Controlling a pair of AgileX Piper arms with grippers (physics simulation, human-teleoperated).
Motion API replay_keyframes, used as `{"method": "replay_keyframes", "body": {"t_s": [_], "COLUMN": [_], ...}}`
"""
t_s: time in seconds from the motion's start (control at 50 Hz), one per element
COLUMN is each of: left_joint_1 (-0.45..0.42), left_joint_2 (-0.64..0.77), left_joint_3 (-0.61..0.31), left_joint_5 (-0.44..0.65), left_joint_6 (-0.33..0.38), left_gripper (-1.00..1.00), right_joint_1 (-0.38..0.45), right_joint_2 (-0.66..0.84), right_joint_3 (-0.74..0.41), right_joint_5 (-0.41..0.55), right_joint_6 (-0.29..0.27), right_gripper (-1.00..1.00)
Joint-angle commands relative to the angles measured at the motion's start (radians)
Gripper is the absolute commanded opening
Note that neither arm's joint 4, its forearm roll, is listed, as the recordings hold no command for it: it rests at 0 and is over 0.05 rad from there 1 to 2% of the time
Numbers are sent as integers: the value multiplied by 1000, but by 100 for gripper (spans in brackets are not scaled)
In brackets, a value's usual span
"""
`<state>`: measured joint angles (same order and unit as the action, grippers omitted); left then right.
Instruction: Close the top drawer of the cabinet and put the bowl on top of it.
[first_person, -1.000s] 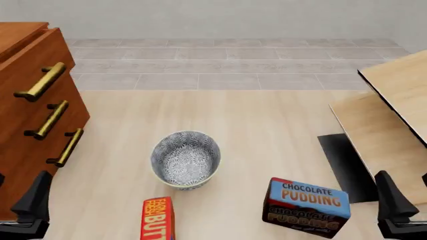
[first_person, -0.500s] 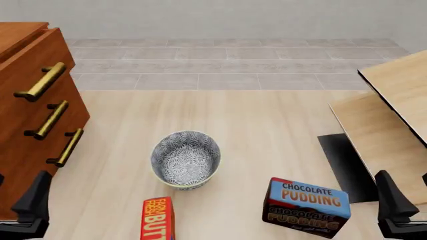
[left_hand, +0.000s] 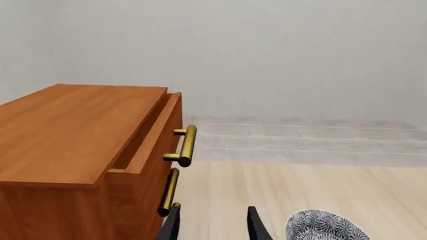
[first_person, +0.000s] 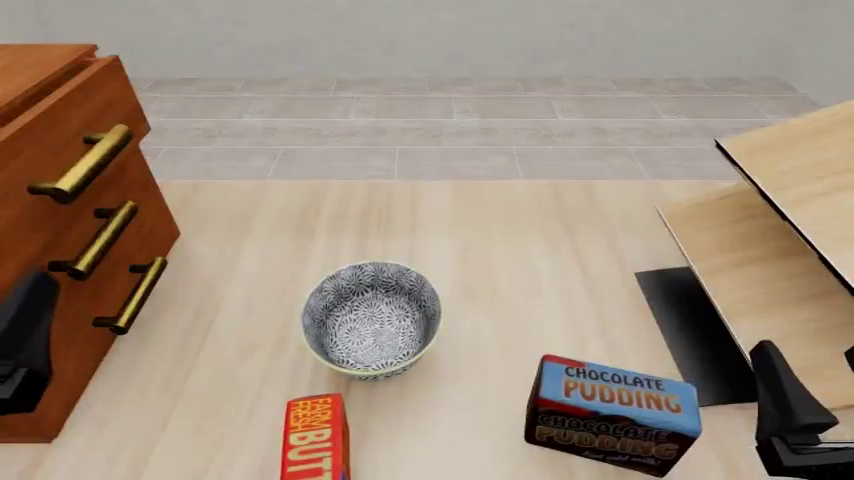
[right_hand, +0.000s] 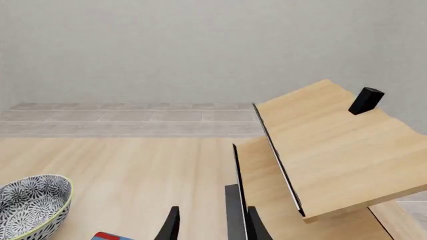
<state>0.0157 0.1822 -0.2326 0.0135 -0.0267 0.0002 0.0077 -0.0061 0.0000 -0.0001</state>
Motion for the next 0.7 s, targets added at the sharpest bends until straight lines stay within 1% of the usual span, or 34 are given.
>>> {"method": "replay_keyframes", "body": {"t_s": [0.02, 0.04, 0.06, 0.1, 0.16, 0.24, 0.46, 0.48, 0.5, 0.52, 0.56, 0.7], "left_joint_1": [-26, -42, -42, -43, -45, -47, -39, -40, -40, -34, -26, -12], "left_joint_2": [107, 94, 94, 121, 144, 176, 238, 240, 240, 243, 240, 274], "left_joint_3": [-93, -116, -117, -138, -156, -172, -153, -138, -138, -138, -137, -129], "left_joint_5": [9, 28, 29, 41, 41, 36, -20, -35, -36, -35, -42, -68], "left_joint_6": [-19, 6, 6, -29, -20, -34, -37, -21, -21, -36, -25, -44], "left_gripper": [100, 100, 100, 100, 100, 100, 100, 100, 100, 100, 100, 100], "right_joint_1": [0, 0, 0, 0, 0, 0, 0, 0, 0, 0, 0, 0], "right_joint_2": [-1, -1, -1, -1, -1, -1, -1, -1, -1, -1, -1, -1], "right_joint_3": [1, 1, 1, 1, 1, 1, 1, 1, 1, 1, 1, 1], "right_joint_5": [-1, 0, 0, 0, -1, -1, 0, -1, -1, -1, -1, -1], "right_joint_6": [0, 0, 0, 0, 0, 0, 0, 0, 0, 0, 0, 0], "right_gripper": [100, 100, 100, 100, 100, 100, 100, 100, 100, 100, 100, 100]}}
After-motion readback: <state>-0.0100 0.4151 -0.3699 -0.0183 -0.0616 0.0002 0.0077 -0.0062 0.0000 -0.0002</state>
